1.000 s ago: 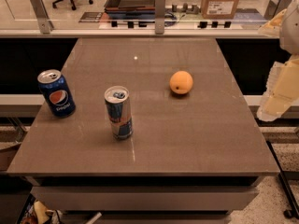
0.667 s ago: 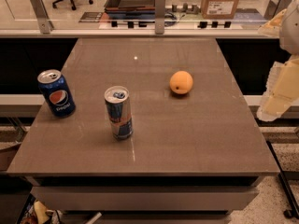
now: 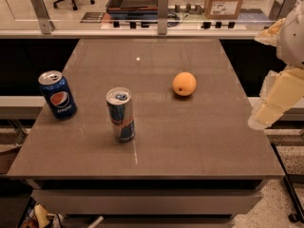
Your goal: Knock redbull can over
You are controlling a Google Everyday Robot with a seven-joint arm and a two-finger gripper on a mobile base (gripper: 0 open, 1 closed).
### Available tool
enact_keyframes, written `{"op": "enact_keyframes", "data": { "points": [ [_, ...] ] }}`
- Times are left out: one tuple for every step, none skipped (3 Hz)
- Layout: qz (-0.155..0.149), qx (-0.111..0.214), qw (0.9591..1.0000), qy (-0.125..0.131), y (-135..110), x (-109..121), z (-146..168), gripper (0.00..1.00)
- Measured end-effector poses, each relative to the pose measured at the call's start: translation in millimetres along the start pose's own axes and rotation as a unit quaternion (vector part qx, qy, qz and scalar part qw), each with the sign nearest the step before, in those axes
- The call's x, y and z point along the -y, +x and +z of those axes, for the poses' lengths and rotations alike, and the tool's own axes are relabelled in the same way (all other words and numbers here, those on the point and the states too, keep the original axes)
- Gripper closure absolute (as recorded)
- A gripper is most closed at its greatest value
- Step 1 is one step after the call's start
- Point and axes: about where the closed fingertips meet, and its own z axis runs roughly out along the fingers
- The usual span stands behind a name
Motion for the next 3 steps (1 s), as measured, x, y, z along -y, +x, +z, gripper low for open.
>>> {"op": "enact_keyframes", "data": {
  "points": [
    [0.003, 0.060, 0.9978, -0.029, -18.7, -18.6, 20.6, 0.00],
    [0.007, 0.130, 0.9893, -0.065, -40.0, -34.1, 42.2, 0.00],
    [0.004, 0.198, 0.9745, -0.105, -69.2, -50.6, 63.2, 0.00]
  ]
}}
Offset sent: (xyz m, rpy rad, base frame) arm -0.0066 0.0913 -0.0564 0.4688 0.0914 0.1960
